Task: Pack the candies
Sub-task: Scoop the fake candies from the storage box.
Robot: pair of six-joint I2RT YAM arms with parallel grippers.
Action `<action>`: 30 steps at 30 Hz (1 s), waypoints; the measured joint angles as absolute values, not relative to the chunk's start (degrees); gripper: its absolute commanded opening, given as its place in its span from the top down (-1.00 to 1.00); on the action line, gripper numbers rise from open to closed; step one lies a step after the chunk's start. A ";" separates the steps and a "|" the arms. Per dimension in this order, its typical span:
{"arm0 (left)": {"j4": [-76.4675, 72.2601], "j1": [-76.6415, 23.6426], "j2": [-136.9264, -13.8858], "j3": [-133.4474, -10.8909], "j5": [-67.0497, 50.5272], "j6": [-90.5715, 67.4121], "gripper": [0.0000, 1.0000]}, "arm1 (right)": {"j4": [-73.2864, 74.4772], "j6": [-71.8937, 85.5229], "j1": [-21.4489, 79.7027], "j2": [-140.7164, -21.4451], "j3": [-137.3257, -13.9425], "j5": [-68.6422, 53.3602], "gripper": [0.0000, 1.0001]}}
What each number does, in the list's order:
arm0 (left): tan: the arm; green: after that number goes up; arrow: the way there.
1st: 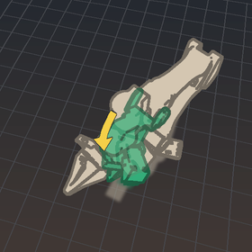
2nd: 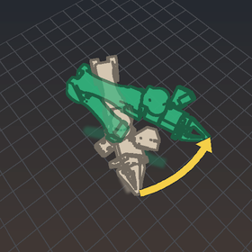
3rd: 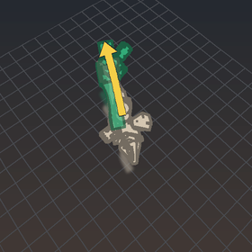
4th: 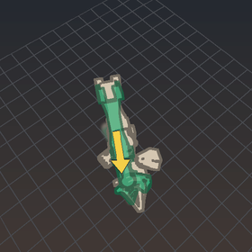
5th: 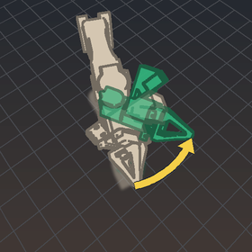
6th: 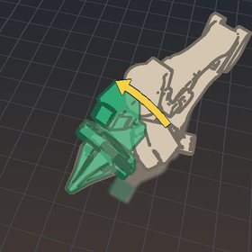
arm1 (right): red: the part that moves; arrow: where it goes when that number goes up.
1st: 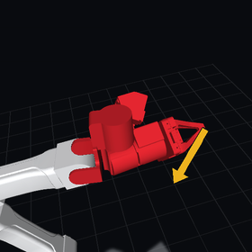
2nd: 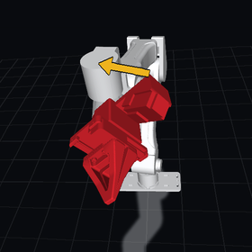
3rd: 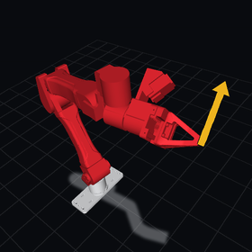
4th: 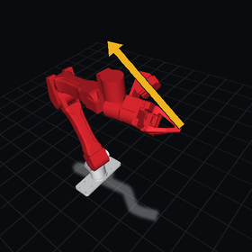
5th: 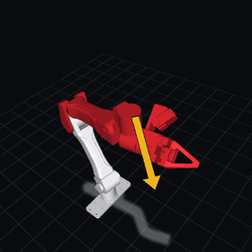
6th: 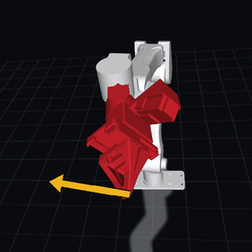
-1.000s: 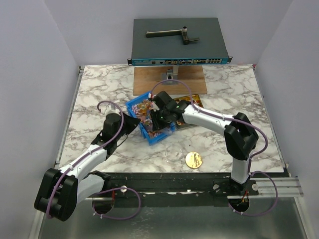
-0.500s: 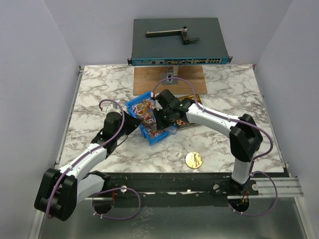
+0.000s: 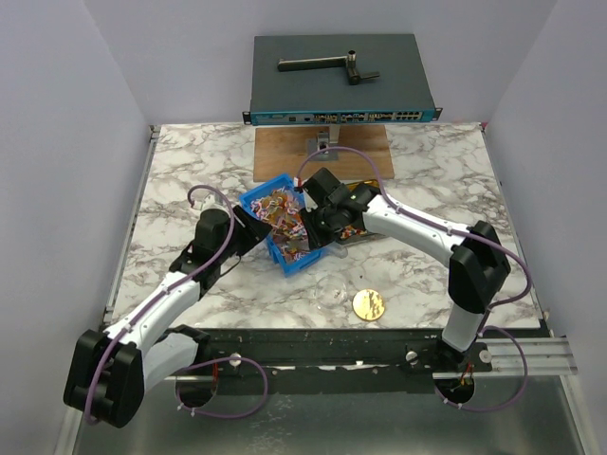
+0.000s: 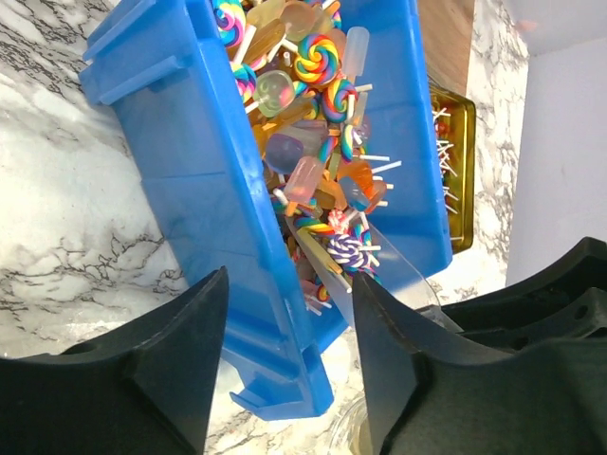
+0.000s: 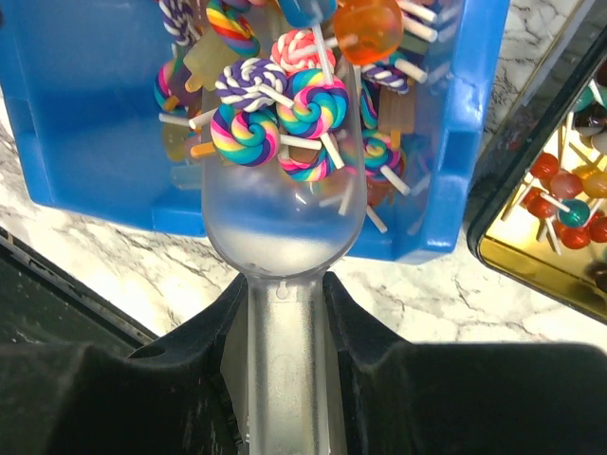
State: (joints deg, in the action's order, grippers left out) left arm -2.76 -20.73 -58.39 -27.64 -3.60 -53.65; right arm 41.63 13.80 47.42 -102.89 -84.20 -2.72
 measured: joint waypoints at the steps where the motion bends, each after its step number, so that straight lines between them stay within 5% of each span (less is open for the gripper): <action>1: -2.37 -20.71 -58.15 -27.99 -3.68 -53.49 -0.20 | 42.24 13.58 47.35 -102.65 -84.20 -2.70 0.99; 30: 24.91 -17.19 -45.69 -43.59 -13.98 -40.62 -0.38 | 51.48 11.31 49.50 -99.61 -85.25 -3.22 0.99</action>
State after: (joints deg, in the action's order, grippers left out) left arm 24.91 -17.19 -45.69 -43.59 -13.98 -40.62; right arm 51.48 11.31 49.50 -99.61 -85.25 -3.22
